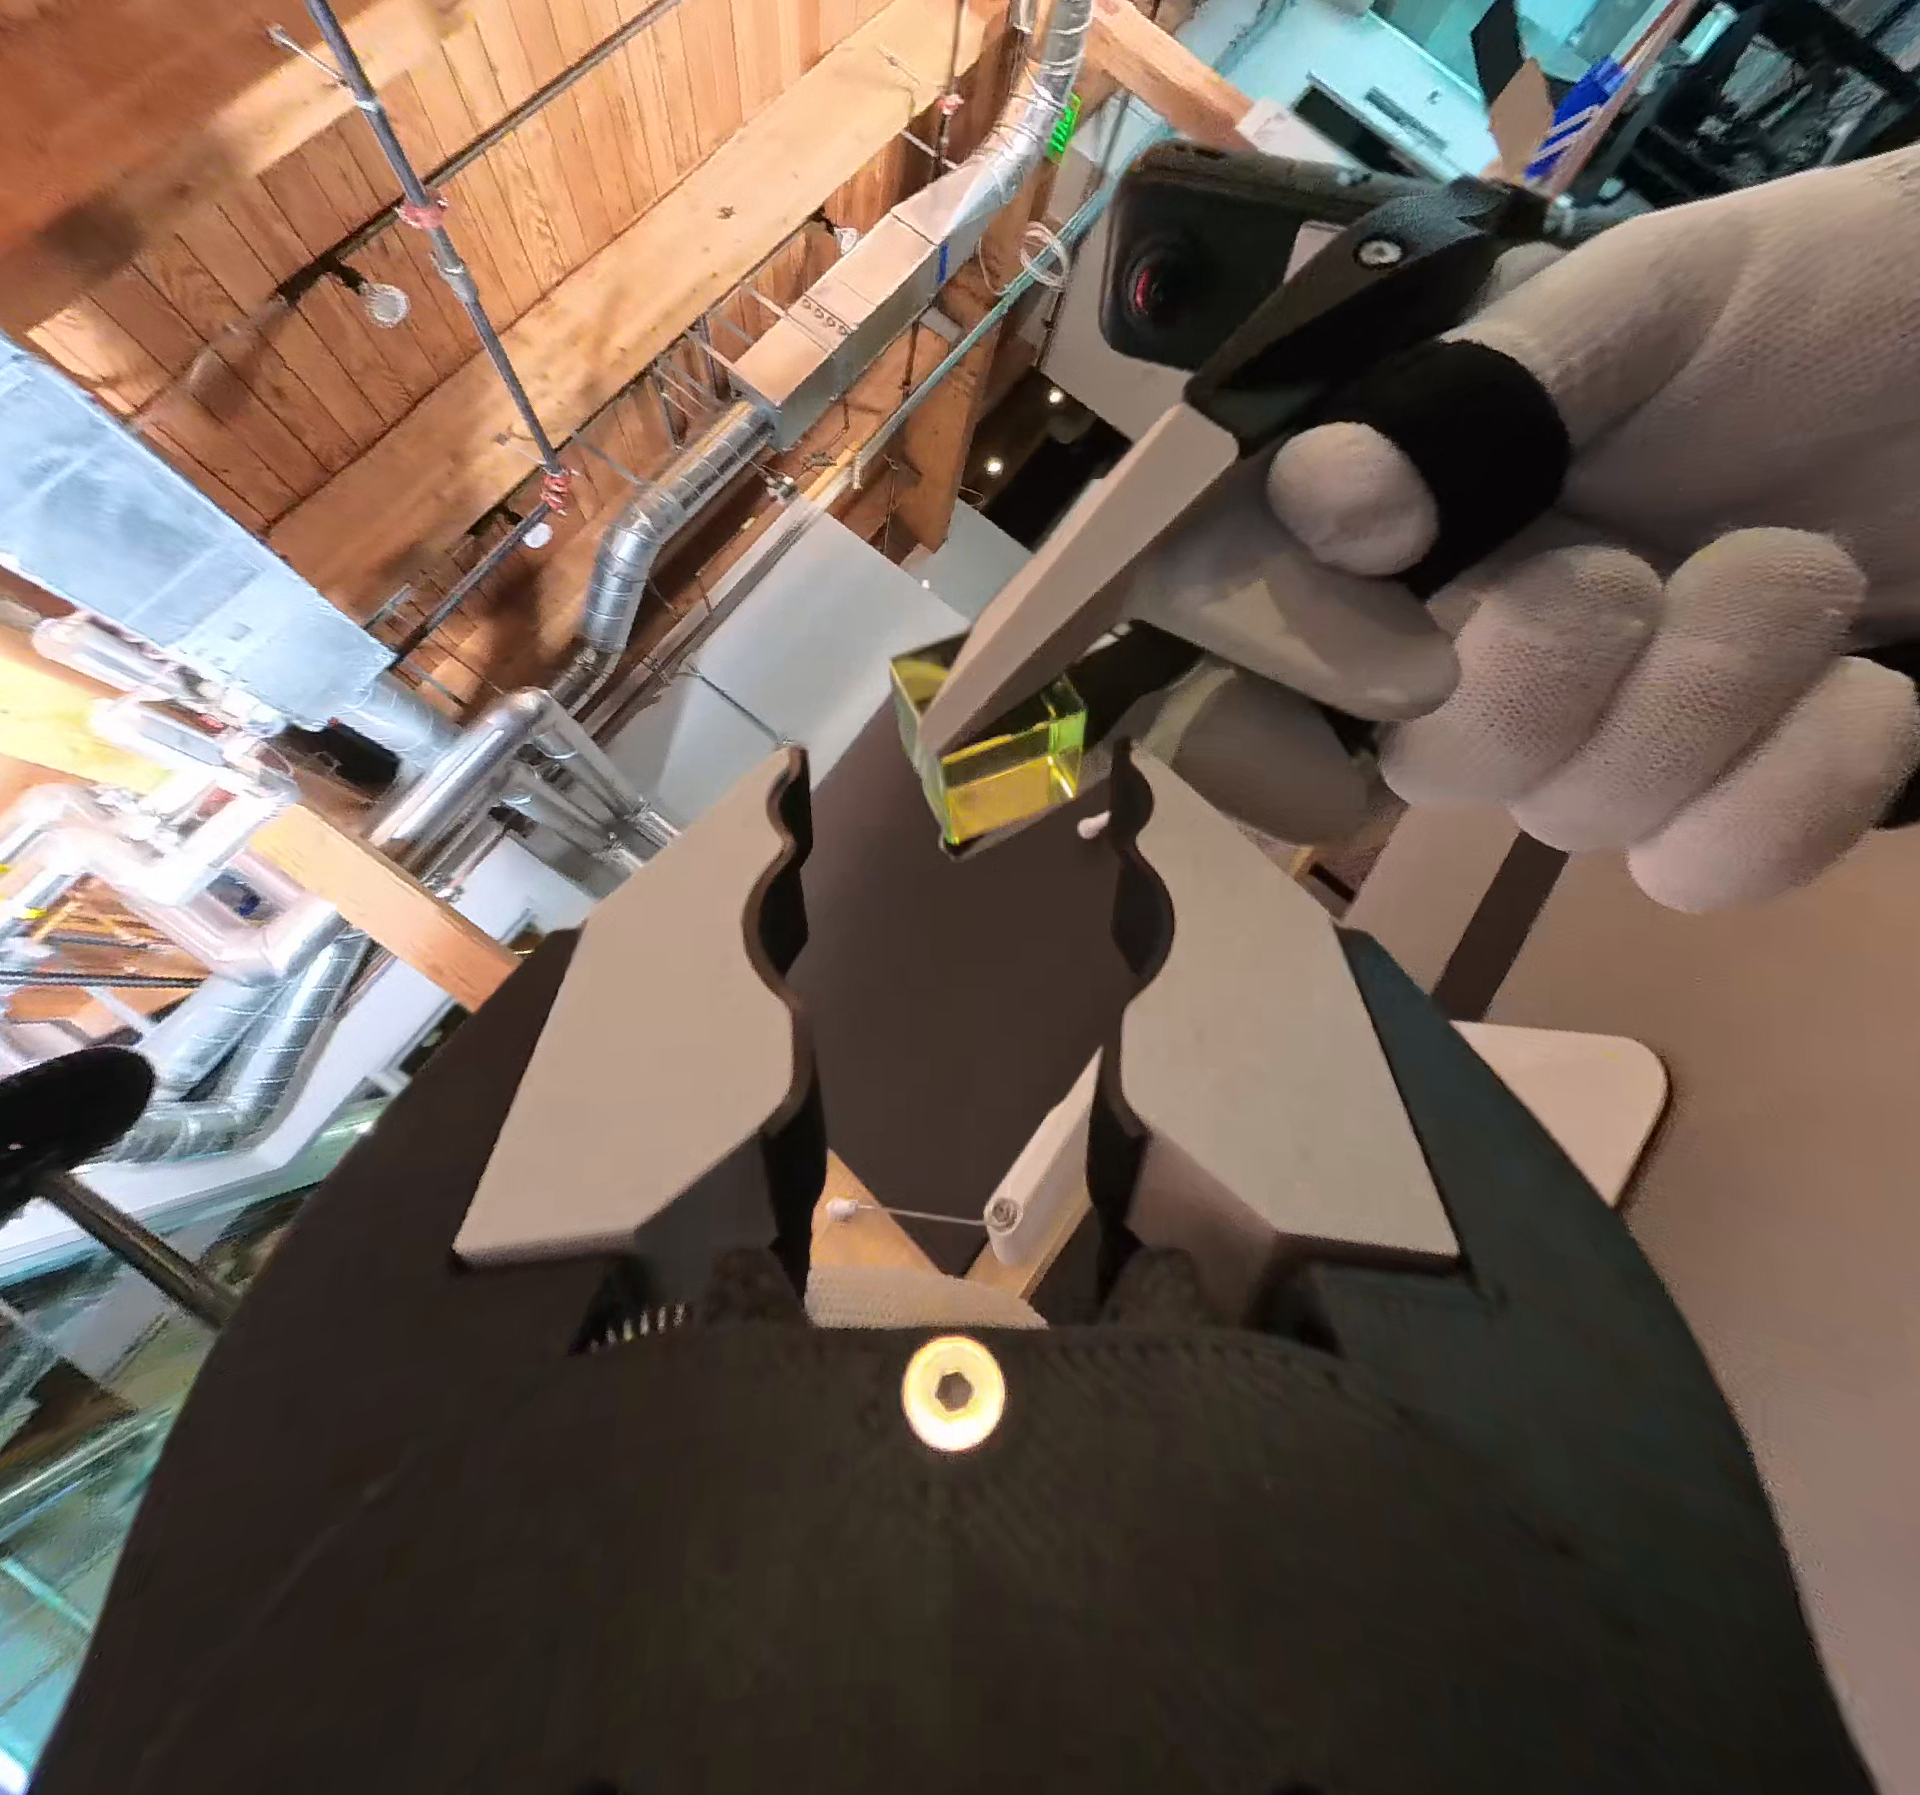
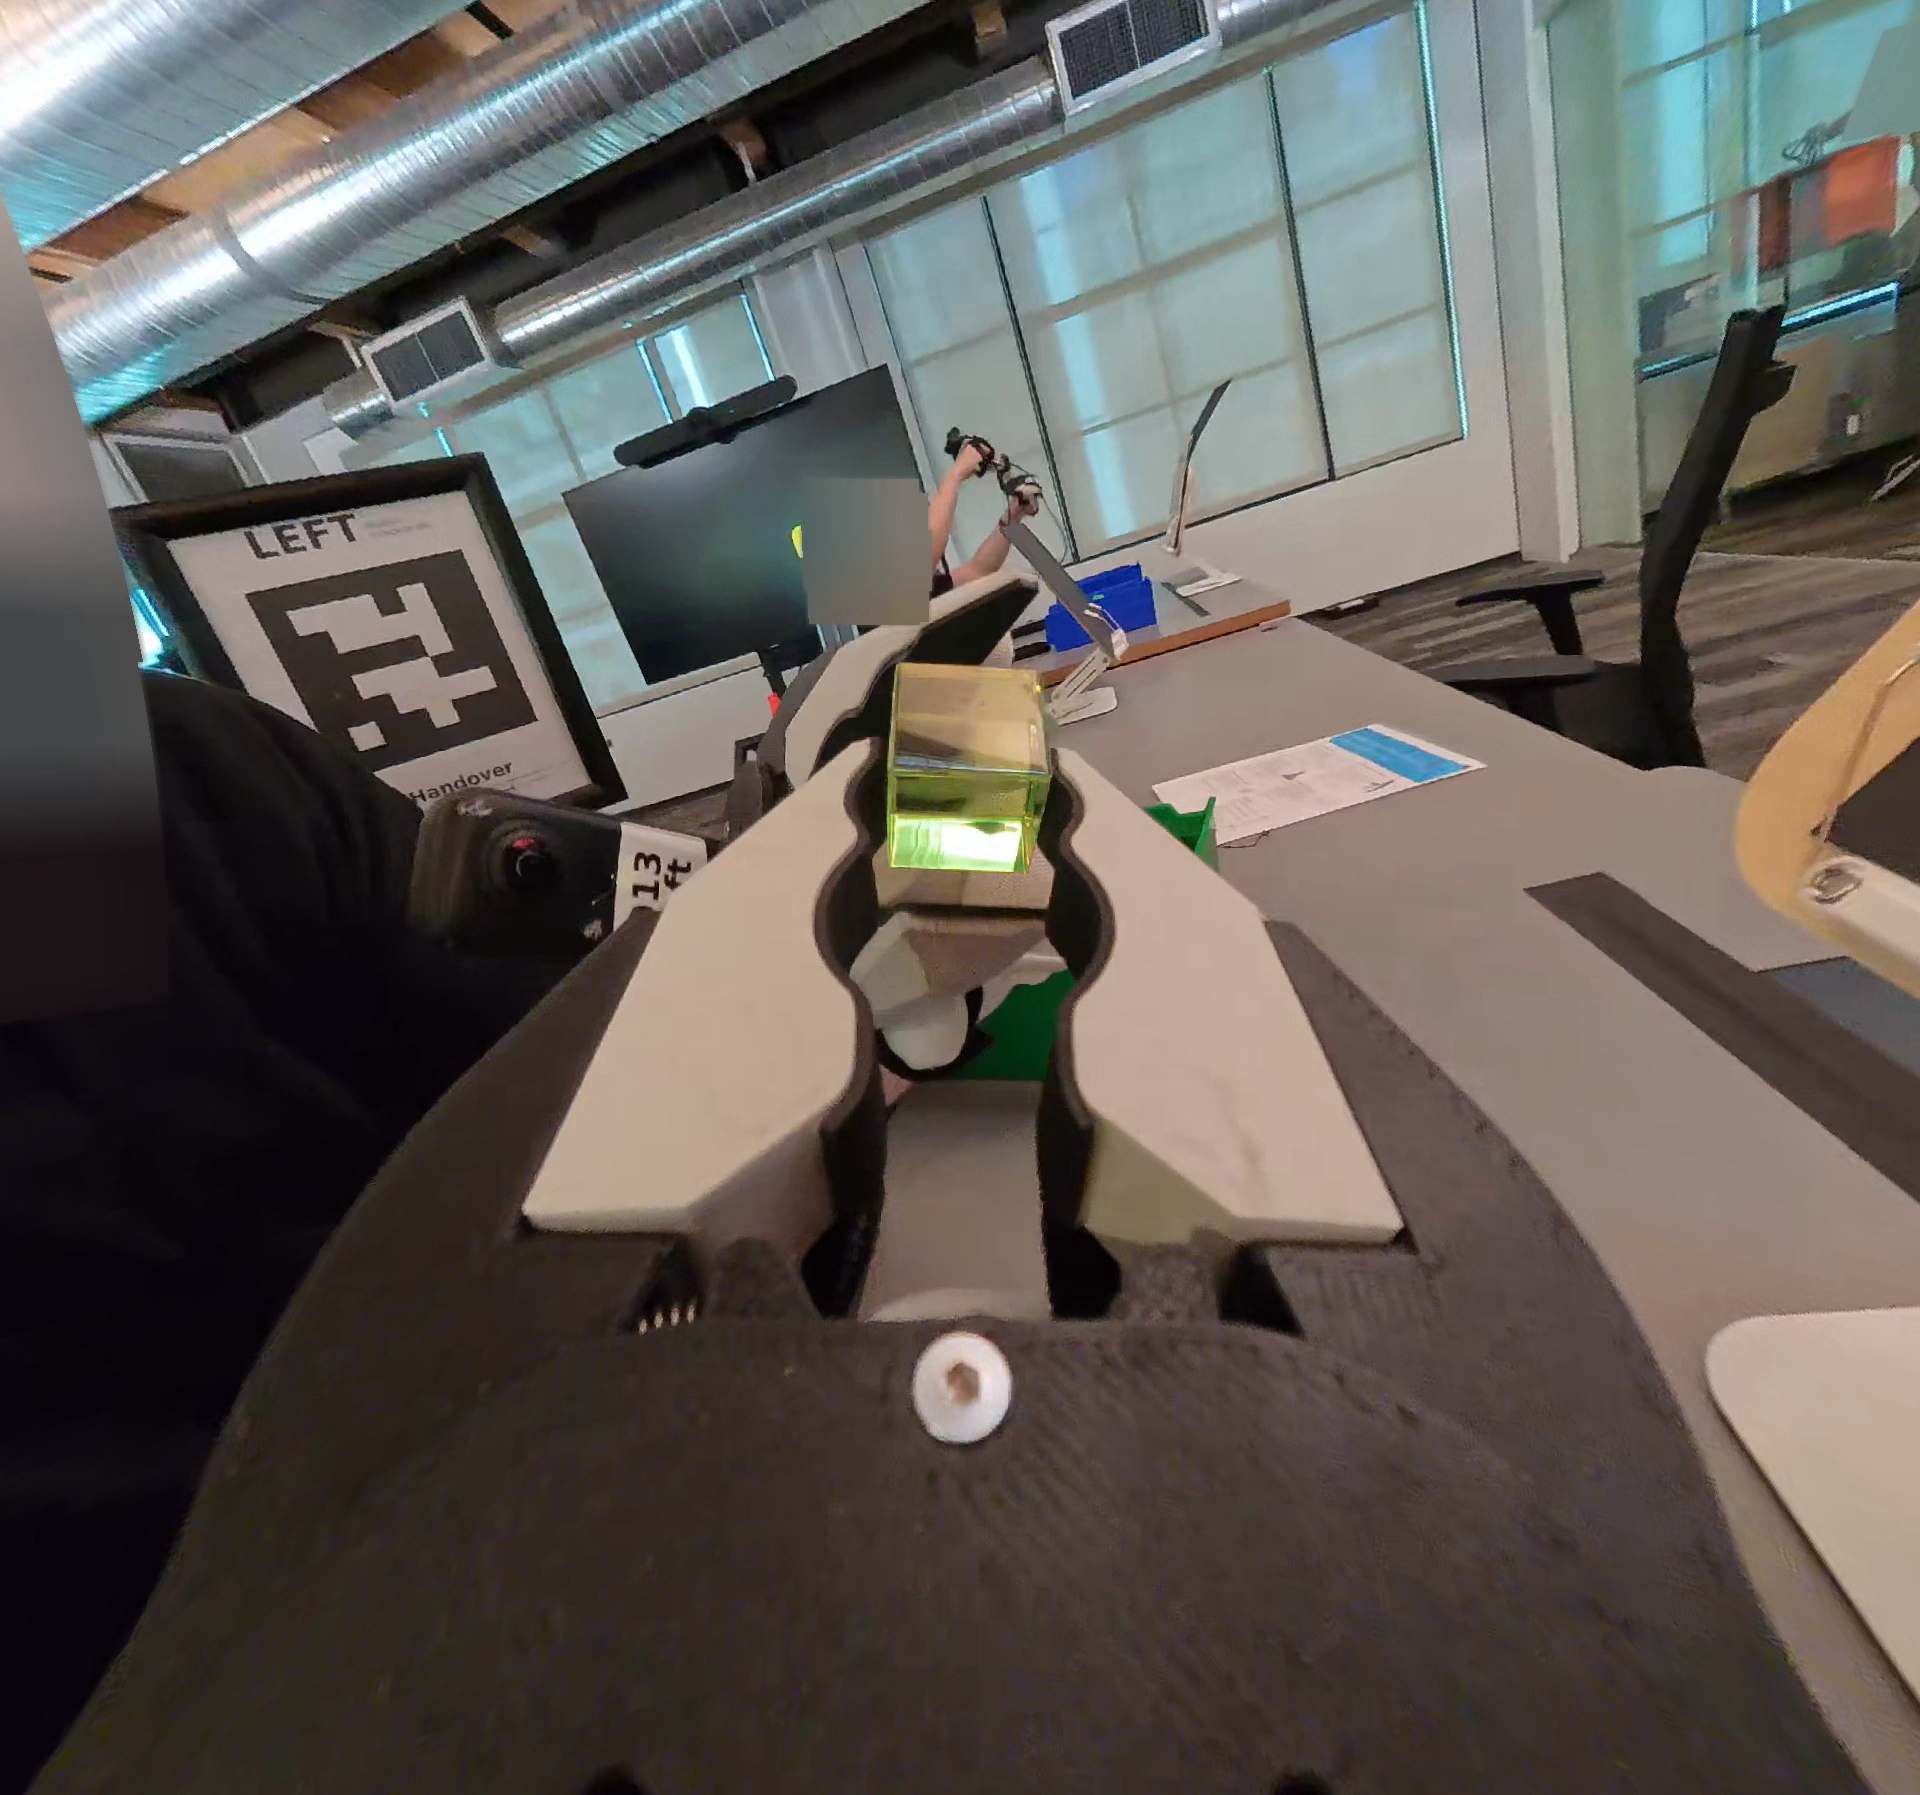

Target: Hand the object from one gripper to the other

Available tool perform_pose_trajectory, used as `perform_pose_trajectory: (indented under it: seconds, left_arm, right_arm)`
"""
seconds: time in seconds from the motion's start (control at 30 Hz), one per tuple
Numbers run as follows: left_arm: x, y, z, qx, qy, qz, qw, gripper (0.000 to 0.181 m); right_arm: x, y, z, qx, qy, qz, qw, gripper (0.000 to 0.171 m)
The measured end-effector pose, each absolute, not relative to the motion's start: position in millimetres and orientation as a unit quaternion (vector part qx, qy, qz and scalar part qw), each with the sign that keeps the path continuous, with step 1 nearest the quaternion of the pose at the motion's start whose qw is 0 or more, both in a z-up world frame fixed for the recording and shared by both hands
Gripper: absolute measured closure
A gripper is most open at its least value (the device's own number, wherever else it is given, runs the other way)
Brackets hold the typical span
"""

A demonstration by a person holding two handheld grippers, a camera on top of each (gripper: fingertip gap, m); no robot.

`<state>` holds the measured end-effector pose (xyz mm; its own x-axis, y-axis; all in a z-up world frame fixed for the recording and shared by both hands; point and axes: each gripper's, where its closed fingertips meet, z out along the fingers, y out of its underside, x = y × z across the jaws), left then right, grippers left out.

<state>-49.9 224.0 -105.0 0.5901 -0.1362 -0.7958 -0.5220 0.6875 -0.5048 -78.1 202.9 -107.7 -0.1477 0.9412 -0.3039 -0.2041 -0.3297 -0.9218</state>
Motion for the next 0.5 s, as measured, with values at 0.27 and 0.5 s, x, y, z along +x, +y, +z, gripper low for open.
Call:
perform_pose_trajectory:
  seconds: [0.27,0.5]
  left_arm:
    - [-50.6,221.0,-102.0,-0.344,0.391,0.173,0.836,0.152]
    - [-55.4,221.5,-99.9,-0.356,0.389,0.163,0.834,0.154]
  right_arm:
    - [-87.6,199.9,-106.6,-0.459,-0.344,0.699,0.427,0.146]
    - [-87.6,204.7,-105.3,-0.457,-0.326,0.695,0.449,0.132]
